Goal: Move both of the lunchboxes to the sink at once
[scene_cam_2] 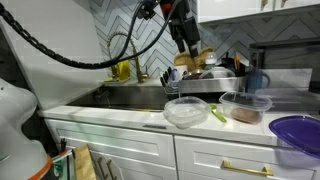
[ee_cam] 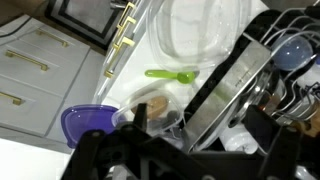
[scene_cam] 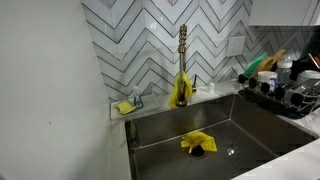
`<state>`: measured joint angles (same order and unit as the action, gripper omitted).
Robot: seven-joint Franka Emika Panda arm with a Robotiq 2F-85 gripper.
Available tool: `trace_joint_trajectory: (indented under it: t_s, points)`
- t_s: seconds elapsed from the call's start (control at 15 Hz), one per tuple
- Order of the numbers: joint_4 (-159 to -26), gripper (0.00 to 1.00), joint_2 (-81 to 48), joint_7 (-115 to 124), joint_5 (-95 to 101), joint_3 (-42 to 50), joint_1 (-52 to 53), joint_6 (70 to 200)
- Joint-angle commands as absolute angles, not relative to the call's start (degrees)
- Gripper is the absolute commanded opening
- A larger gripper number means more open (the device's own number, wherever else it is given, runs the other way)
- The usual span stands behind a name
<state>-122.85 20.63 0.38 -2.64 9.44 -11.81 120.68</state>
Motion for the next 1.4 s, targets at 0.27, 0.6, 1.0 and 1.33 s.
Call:
trace_joint_trajectory:
  t_s: [0.27, 0.6, 1.0, 1.33]
  points:
    - [-121.6, 1.00, 20.6, -0.5, -3.7, 10.7, -10.8, 120.7]
    - [-117.3, 1.00, 16.7, 1.9, 2.6, 10.4, -13.2, 133.7]
    - [-113.0, 1.00, 8.4, 10.1, 6.9, 11.9, -16.3, 132.0]
    - [-113.0, 1.00, 5.9, 9.4, 5.6, 13.1, -15.8, 132.7]
